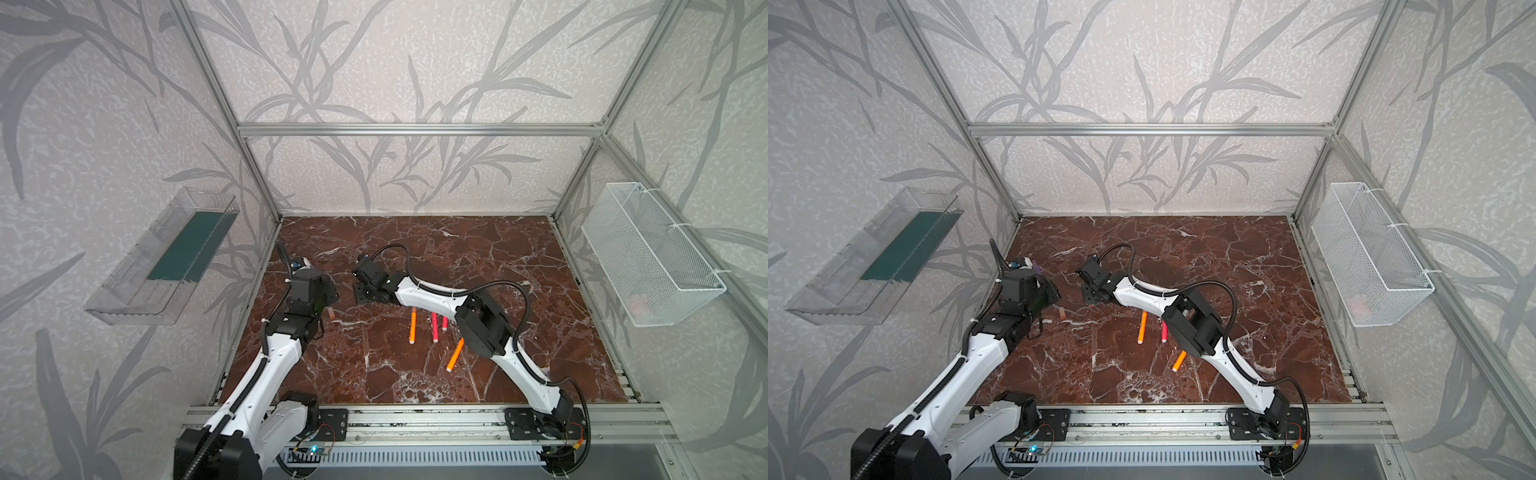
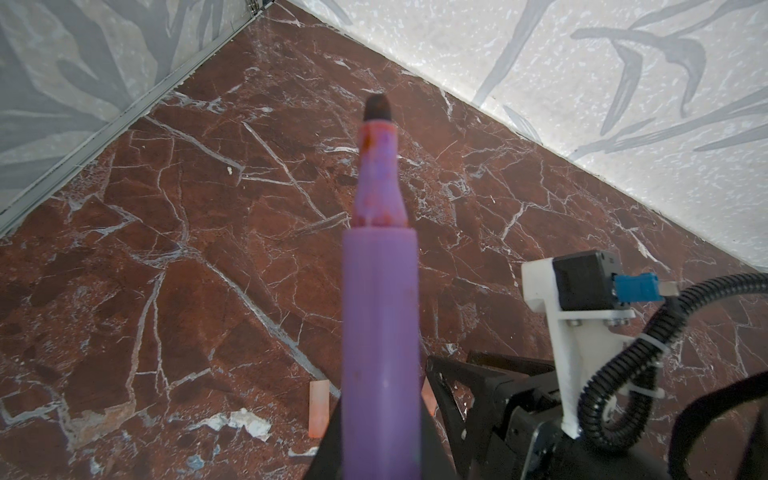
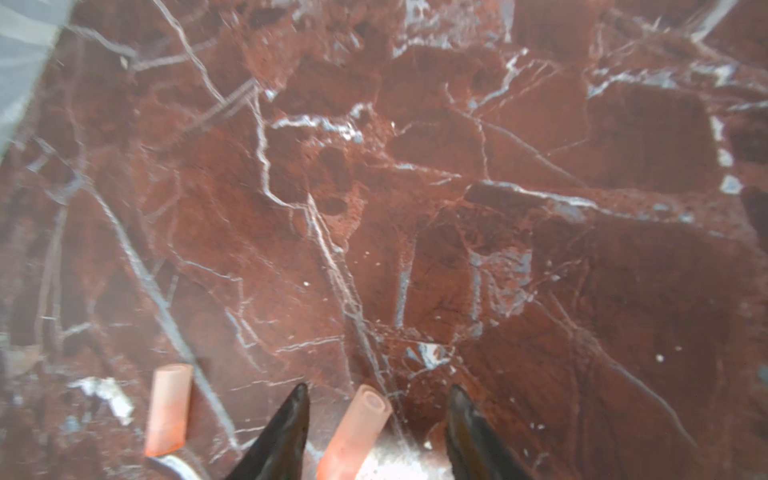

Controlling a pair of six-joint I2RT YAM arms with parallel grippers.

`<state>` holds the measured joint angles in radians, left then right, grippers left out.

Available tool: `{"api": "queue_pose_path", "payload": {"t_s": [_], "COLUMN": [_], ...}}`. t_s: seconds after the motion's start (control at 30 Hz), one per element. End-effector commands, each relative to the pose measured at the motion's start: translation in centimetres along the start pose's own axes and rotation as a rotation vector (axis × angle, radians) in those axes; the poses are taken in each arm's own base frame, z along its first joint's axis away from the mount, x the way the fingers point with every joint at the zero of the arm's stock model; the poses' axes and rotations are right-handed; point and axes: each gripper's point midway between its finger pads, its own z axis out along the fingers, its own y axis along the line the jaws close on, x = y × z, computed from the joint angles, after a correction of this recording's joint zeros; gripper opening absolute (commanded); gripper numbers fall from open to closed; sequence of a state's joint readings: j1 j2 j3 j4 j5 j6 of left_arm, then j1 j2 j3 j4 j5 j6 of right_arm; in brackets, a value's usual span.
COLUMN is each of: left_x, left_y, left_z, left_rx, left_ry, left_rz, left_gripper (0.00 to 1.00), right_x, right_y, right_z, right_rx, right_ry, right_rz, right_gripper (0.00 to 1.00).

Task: Insert the pens into the pen caps
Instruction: 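Lower the right gripper over a pale pink cap on the table, then grasp the pale pink cap with the right gripper and lift it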

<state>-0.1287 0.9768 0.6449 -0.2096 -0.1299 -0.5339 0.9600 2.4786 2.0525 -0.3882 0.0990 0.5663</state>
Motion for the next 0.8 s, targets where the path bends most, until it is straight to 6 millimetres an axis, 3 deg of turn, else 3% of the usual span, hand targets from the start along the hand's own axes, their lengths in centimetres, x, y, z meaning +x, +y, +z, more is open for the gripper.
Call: {"api": "queue_pose_path", "payload": {"t_s": [0.0,0.23,0.43,0.77], "left_x": [-0.1,-0.2,-0.2,-0.2], "left_y": [0.5,0.5,0.6,0.5], "left_z": [-0.2,-0.3,-0.4,-0.6], "left_rx": [-0.013,-0.013,-0.008,-0.001], "left_ry": [-0.012,-0.014,-0.015,-0.016], "left_rz": [-0.01,-0.012,-0.018,-0.023], "left_gripper": [0.0,0.0,0.0,0.0], "right_x": [1.5,2.3,2.8,2.8], "right_y": [-0.3,-0.4,-0.5,-1.3], "right_z": [0.5,0.6,0.4,0.5], "right_rx": [0.047,0.078,0.11,0.18], "right_ry": [0.045,0.064,0.072,0.065], "right_rz": [-0.044,-0.073,-0.094,-0.121], "right_gripper": [0.49,0.45,0.32,0.28]}}
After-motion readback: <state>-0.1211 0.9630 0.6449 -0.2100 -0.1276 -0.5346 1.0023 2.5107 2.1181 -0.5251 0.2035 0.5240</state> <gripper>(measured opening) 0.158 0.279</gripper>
